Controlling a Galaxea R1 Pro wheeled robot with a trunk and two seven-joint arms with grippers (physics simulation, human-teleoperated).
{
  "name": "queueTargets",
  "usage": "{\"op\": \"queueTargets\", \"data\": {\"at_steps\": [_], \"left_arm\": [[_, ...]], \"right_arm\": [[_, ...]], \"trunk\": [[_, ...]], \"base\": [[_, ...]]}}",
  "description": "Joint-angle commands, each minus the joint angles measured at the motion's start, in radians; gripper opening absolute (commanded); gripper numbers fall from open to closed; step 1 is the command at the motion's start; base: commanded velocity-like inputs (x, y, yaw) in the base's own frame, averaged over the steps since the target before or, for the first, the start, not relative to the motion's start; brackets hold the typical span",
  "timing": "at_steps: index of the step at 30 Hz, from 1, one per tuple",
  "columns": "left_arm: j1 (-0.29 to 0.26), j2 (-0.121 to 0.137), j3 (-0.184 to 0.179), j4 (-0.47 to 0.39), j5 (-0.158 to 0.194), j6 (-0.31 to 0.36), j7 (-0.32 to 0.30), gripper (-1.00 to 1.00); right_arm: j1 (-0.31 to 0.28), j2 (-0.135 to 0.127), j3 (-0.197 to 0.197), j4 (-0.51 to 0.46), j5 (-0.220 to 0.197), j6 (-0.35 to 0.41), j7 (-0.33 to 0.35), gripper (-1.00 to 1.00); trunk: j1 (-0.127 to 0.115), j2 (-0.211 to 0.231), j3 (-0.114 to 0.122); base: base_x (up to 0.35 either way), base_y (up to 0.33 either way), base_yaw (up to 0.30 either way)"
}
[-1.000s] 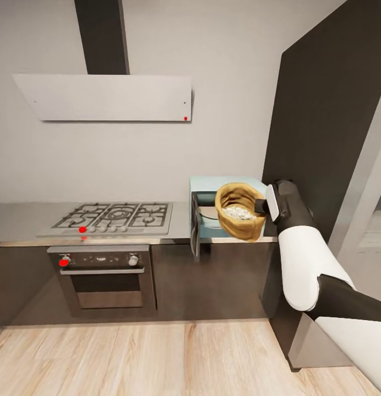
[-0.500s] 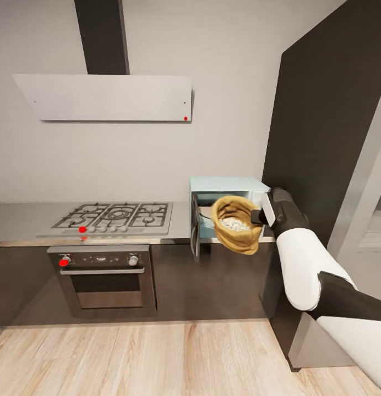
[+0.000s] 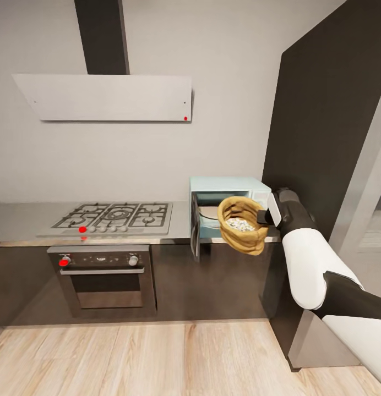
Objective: In the kitchen, take the popcorn bag from the countertop, put it into the microwave, and heat it until the popcorn is cooked so the cooked popcorn ends up inside the bag.
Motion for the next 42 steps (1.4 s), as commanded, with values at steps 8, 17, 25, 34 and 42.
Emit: {"op": "queueTargets", "data": {"at_steps": [8, 17, 25, 34, 42], "left_arm": [[0.0, -0.001, 0.003, -0.001, 0.006, -0.001, -0.001, 1.0], [0.0, -0.001, 0.003, -0.001, 0.006, -0.001, -0.001, 1.0], [0.0, -0.001, 0.003, 0.0, 0.006, -0.001, -0.001, 1.0], [0.001, -0.001, 0.003, -0.001, 0.006, -0.001, -0.001, 1.0], [0.0, 0.0, 0.003, -0.001, 0.006, -0.001, 0.0, 1.0]], "right_arm": [[-0.015, -0.003, -0.007, 0.136, 0.007, 0.003, 0.003, -1.0], [-0.057, -0.006, -0.008, 0.235, 0.007, 0.003, 0.002, -1.0], [-0.058, -0.007, -0.009, 0.218, 0.008, 0.003, 0.008, -1.0], [-0.133, -0.006, -0.01, 0.23, 0.006, 0.003, 0.01, -1.0], [-0.151, -0.006, -0.009, 0.237, 0.005, 0.003, 0.015, -1.0]], "trunk": [[0.0, -0.001, -0.001], [0.0, -0.001, -0.001], [0.0, -0.001, -0.001], [0.0, -0.001, -0.001], [0.0, -0.001, -0.001]], "base": [[0.0, 0.0, 0.0], [0.0, 0.0, 0.0], [0.0, 0.0, 0.0], [0.0, 0.0, 0.0], [0.0, 0.0, 0.0]]}}
